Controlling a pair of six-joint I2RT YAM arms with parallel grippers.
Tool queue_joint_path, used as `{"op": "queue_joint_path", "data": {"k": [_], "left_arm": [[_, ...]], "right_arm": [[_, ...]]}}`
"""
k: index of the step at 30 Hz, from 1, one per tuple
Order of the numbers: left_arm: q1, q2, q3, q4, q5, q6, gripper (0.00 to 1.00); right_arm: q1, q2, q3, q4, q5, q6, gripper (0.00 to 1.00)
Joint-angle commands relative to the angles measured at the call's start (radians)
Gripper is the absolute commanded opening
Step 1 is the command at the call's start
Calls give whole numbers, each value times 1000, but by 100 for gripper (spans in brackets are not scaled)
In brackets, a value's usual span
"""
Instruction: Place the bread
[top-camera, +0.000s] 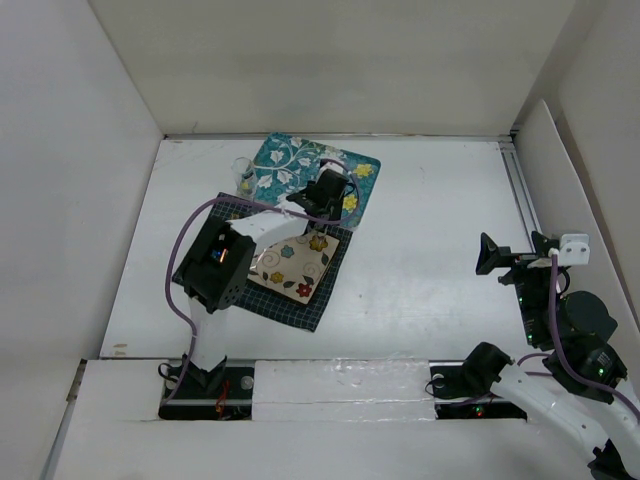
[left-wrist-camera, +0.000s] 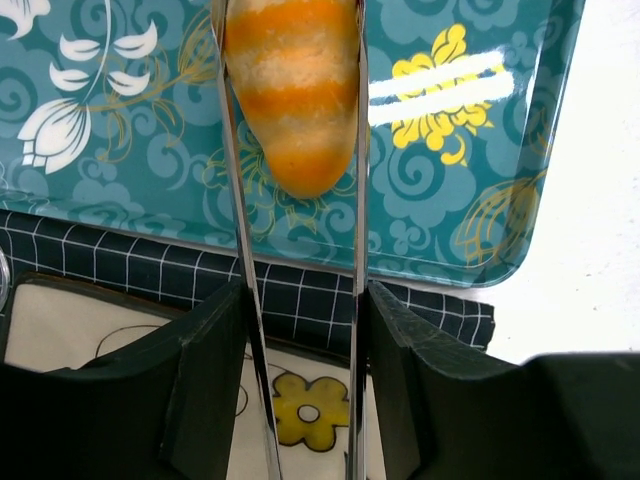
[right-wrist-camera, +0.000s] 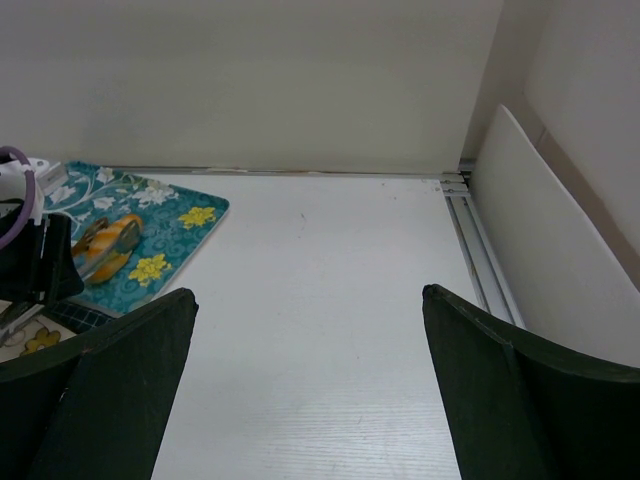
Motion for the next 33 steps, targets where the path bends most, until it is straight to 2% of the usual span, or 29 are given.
{"op": "queue_joint_path", "data": {"k": [1,10,13,17,21,25,33], "left_arm": [[-9,-99,-16,-7,-14,-5,42],[-66,-302,-65,-142,-90,-53,41],[-77,-405,-142,-170,-133,-97,41],[-95,-533,-283,-191,-110,-163,41],[-187,-652,-373,-258,-188,-271,41],[-281,-735,-436,-318,-278,-380,41],[-290,-801,-652,-269,-257,-473,41]], "right_arm": [[-5,-7,0,26,-1,-7,100],[-5,-2,-6,60,-7,-19,100],[-5,15,-3,62,-12,-19,100],[-14,31,-3,63,-16,-16,100],[-14,44,-8,71,-8,-16,100],[-14,42,-12,72,-12,-14,100],[-14,39,-15,72,-7,-14,100]]}}
